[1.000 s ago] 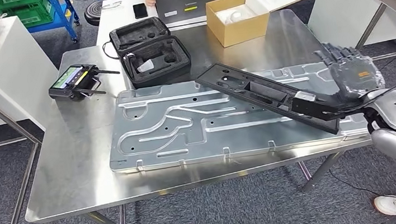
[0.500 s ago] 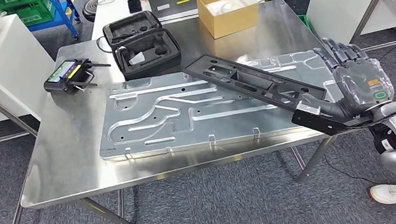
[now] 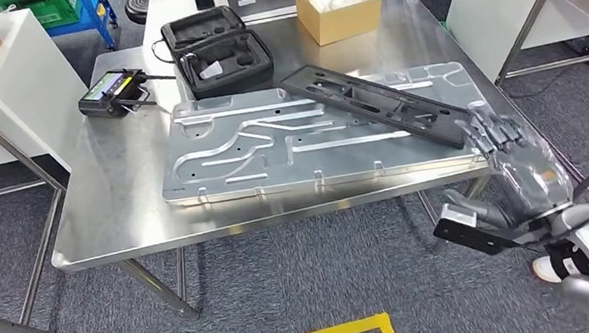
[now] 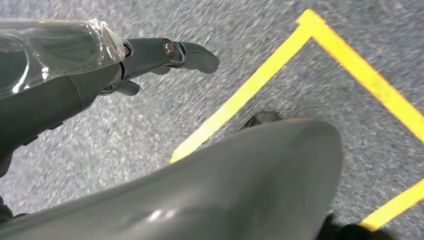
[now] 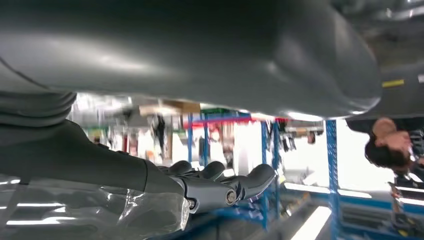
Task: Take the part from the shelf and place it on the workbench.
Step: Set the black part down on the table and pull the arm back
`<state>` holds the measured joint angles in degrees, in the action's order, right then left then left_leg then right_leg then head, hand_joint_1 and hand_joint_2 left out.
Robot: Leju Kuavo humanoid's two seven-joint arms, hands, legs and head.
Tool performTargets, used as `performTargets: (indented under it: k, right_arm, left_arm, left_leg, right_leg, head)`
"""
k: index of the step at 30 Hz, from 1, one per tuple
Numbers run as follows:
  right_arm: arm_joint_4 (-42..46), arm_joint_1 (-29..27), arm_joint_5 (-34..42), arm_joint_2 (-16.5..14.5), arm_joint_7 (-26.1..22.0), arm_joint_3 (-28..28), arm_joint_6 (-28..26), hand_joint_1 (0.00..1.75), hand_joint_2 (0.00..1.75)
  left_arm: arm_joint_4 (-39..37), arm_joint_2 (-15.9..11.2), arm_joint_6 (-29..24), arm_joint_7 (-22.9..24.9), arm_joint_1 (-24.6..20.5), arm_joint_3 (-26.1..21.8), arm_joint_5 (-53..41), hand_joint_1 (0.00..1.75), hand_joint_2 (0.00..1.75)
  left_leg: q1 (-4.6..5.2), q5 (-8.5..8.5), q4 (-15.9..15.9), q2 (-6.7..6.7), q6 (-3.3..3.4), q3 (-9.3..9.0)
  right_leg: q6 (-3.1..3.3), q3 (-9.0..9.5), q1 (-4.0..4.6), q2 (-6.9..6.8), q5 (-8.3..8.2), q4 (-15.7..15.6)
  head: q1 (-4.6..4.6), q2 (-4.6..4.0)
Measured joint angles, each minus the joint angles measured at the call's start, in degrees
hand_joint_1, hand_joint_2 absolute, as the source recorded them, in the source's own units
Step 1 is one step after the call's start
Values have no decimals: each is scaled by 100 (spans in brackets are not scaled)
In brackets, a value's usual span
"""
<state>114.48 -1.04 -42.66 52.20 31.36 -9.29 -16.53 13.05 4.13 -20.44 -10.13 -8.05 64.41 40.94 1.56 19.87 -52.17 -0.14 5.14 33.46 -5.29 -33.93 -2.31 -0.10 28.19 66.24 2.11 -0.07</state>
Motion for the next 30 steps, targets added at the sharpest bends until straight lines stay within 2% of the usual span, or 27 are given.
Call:
performTargets:
  k: [1,3,4,6,7,8,9,10,11,12,13,14,15,16,18,19,20,21,22,23,24,25,26,27,28,29,30]
  right_arm:
    - [-95,-112,57,-89,-77,23,-147,0,0]
    - [-292,-329,191,-260,-207,50,-412,0,0]
    - [-404,-421,269,-341,-270,56,-543,0,0]
    - [-647,-578,415,-521,-398,56,-811,0,0]
    - [-762,-630,464,-608,-450,50,-915,0,0]
    - [-859,-680,487,-688,-489,40,-985,0,0]
    - [-942,-721,497,-750,-517,32,-1027,0,0]
    - [-1015,-756,498,-803,-530,25,-1042,0,0]
    - [-1090,-782,498,-858,-538,19,-1050,0,0]
    - [-1158,-803,507,-910,-540,14,-1055,0,0]
    - [-1223,-825,532,-963,-539,9,-1065,0,0]
    - [-1284,-846,581,-1015,-548,4,-1097,0,0]
    - [-1360,-868,664,-1080,-589,2,-1182,0,0]
    - [-1449,-889,764,-1160,-666,-2,-1317,0,0]
    - [-1714,-930,983,-1377,-1008,-10,-1734,0,0]
    - [-1875,-946,1064,-1509,-1267,-16,-1927,0,0]
    - [-2051,-960,1125,-1651,-1552,-18,-2080,0,0]
    - [-2229,-975,1168,-1804,-1834,-15,-2168,0,0]
    - [-2407,-988,1223,-1948,-2097,-4,-2213,0,0]
    - [-2609,-992,1314,-2102,-2335,20,-2236,0,0]
    - [-2832,-988,1435,-2260,-2584,52,-2249,0,0]
    - [-3117,-960,1589,-2438,-2884,99,-2261,0,0]
    - [-3426,-920,1725,-2619,-3184,156,-2266,0,0]
    - [-3739,-881,1833,-2796,-3476,219,-2268,0,0]
    - [-4040,-846,1924,-2964,-3723,285,-2268,0,0]
    - [-4291,-812,1993,-3099,-3901,343,-2260,0,0]
    - [-4592,-744,2097,-3237,-4064,398,-2230,0,0]
  left_arm:
    - [0,-2,-14,-1,5,-13,15,0,0]
    - [0,-4,-47,-9,15,-31,43,0,0]
    - [0,-5,-62,-14,20,-38,57,0,0]
    - [0,-14,-81,-23,39,-50,80,0,0]
    - [0,-19,-83,-24,51,-53,87,0,0]
    - [0,-23,-84,-28,61,-54,90,0,0]
    - [0,-24,-85,-31,67,-55,92,0,0]
    - [0,-24,-85,-32,68,-56,93,0,0]
    - [0,-24,-85,-34,67,-57,96,0,0]
    - [0,-24,-85,-34,65,-58,100,0,0]
    - [0,-24,-88,-34,65,-59,108,0,0]
    - [0,-23,-93,-35,64,-61,121,0,0]
    - [0,-24,-105,-39,63,-66,139,0,0]
    - [0,-28,-124,-46,59,-76,160,0,0]
    - [0,-40,-166,-72,50,-111,214,0,0]
    - [0,-46,-184,-86,50,-130,243,0,0]
    - [0,-48,-195,-96,55,-146,271,0,0]
    - [0,-48,-204,-103,66,-156,297,0,0]
    - [0,-47,-216,-107,76,-165,318,0,0]
    - [0,-46,-227,-107,84,-174,335,0,0]
    - [0,-46,-240,-108,95,-183,354,0,0]
    - [0,-42,-251,-109,108,-190,367,0,0]
    - [0,-39,-259,-110,123,-195,378,0,0]
    - [0,-35,-265,-110,138,-197,389,0,0]
    - [0,-32,-268,-111,149,-198,394,0,0]
    - [0,-32,-270,-111,154,-198,398,0,0]
    - [0,-32,-272,-110,156,-199,401,0,0]
  left_leg:
    - [0,-31,-64,-1,-28,93]
    - [10,-76,-183,-7,-83,201]
    - [12,-105,-218,-11,-108,226]
    - [-5,-144,-261,-20,-162,262]
    - [-20,-56,-326,-23,-201,305]
    - [-33,149,-492,-24,-247,371]
    - [-56,459,-780,-22,-294,462]
    - [-75,798,-1160,-19,-339,557]
    - [-98,1058,-1564,-17,-372,633]
    - [-113,1187,-1882,-17,-391,658]
    - [-121,1165,-2026,-17,-392,593]
    - [-121,1047,-1987,-17,-380,446]
    - [-112,893,-1702,-18,-343,171]
    - [-92,801,-1255,-20,-283,-186]
    - [-43,850,-287,-18,-179,-851]
    - [-15,903,-15,-19,-147,-1011]
    - [3,911,110,-19,-135,-1060]
    - [8,828,131,-20,-121,-1028]
    - [8,741,181,-13,-90,-992]
    - [-3,640,225,-2,-58,-939]
    - [-15,532,269,8,-36,-870]
    - [-15,445,276,19,-19,-781]
    - [-12,365,274,28,-10,-680]
    - [-6,286,263,37,-15,-577]
    - [-1,206,242,47,-17,-464]
    - [-1,136,211,57,-27,-354]
    - [-8,74,162,69,-46,-231]
  right_leg:
    - [-13,323,2,-1,-24,-445]
    - [57,719,22,11,64,-1050]
    - [118,757,45,20,120,-1134]
    - [242,685,50,16,67,-1113]
    - [296,626,50,10,11,-1098]
    - [337,551,38,3,-58,-1101]
    - [361,458,29,1,-136,-1101]
    - [372,358,26,4,-213,-1099]
    - [372,255,25,5,-290,-1096]
    - [367,154,26,5,-363,-1093]
    - [358,55,29,5,-435,-1090]
    - [349,-33,35,5,-503,-1089]
    - [339,-118,43,5,-573,-1089]
    - [329,-186,47,4,-640,-1089]
    - [287,-245,49,-5,-769,-1115]
    - [254,-236,33,-14,-828,-1144]
    - [215,-219,21,-20,-891,-1185]
    - [176,-203,15,-23,-956,-1234]
    - [150,-220,10,-17,-949,-1244]
    - [137,-262,16,-10,-825,-1181]
    - [130,-329,23,-4,-589,-1020]
    - [131,-418,21,-1,-241,-719]
    - [124,-501,25,0,86,-340]
    - [114,-563,25,0,291,60]
    - [104,-578,24,0,339,390]
    - [95,-530,23,0,235,565]
    - [83,-379,19,-1,38,540]
  head:
    - [2,0]
    - [-2,0]
    - [-7,0]
    - [-9,-1]
    - [-15,0]
    - [-16,0]
    - [-18,0]
    - [-22,0]
    - [-20,0]
    - [-19,0]
    - [-20,0]
    - [-20,0]
    - [-20,0]
    - [-19,0]
    - [-12,0]
    - [-18,0]
    - [-25,0]
    - [-33,0]
    - [-46,0]
    - [-45,0]
    - [-42,0]
    - [-40,0]
    - [-36,0]
    - [-35,0]
    - [-37,0]
    - [-37,0]
    - [-37,0]
